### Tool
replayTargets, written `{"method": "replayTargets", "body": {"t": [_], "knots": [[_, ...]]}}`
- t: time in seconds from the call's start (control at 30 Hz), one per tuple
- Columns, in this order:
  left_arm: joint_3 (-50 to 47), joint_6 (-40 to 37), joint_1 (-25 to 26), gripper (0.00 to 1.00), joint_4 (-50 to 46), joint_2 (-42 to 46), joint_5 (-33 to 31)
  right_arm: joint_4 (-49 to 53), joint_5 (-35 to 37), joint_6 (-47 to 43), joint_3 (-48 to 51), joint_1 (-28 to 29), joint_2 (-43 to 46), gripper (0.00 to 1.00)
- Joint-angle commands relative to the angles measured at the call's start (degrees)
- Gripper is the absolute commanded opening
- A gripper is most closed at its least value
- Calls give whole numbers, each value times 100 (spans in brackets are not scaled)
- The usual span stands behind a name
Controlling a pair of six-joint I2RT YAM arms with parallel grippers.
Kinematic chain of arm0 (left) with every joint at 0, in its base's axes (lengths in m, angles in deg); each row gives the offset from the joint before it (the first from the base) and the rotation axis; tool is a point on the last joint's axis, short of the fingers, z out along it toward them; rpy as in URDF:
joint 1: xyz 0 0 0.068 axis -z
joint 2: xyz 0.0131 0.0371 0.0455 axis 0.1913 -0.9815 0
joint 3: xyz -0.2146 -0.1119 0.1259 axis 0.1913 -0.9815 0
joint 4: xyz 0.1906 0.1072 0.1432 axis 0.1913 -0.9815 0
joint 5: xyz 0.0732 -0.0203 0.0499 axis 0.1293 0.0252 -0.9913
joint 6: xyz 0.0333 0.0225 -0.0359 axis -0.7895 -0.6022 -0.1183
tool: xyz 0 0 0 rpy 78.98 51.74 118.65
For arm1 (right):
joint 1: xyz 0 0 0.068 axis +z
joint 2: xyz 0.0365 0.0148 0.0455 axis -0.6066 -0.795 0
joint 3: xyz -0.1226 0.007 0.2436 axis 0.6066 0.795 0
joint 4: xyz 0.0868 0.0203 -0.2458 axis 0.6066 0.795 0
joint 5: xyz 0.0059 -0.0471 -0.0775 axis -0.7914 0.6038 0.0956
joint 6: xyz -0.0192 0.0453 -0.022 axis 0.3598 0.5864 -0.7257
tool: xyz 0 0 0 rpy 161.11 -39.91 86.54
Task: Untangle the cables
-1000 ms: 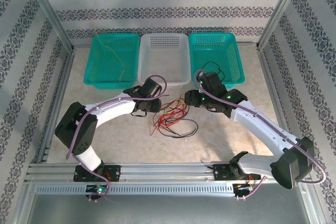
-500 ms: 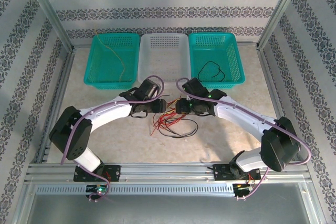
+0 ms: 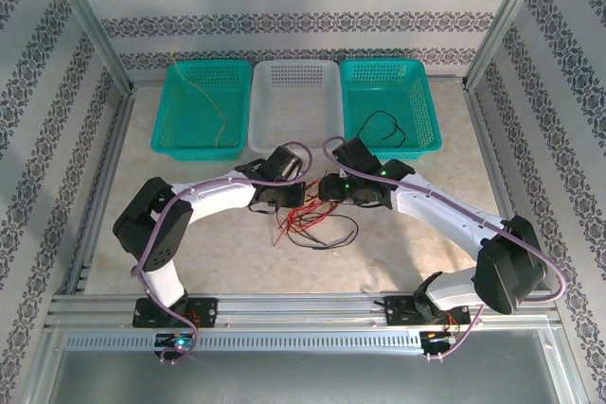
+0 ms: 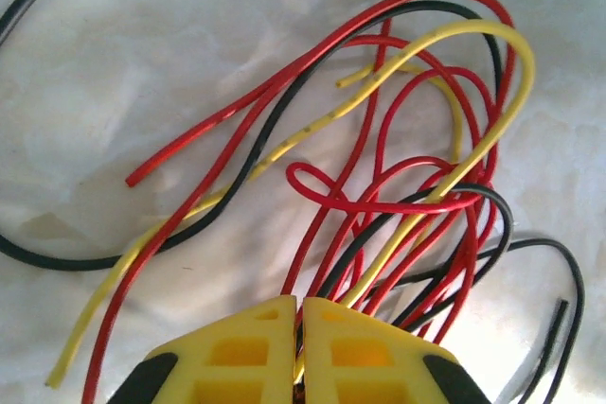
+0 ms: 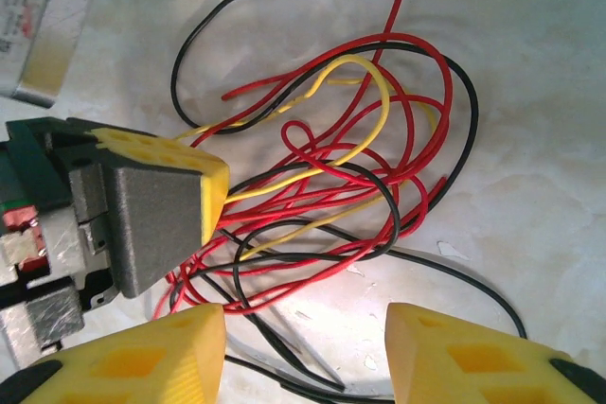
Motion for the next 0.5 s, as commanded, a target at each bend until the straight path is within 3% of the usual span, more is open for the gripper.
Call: {"method": "replayTargets", "body": {"t": [0.0, 0.17, 0.47], "knots": [[167, -133, 113, 1, -230, 646, -98, -75, -68, 124, -46, -49, 10, 49], [495, 30, 180, 0, -428, 1533, 236, -309, -266, 268, -35, -53, -65, 50], [1157, 181, 198, 0, -426, 2321, 1081, -660, -706, 513, -151, -158, 84, 57]]}}
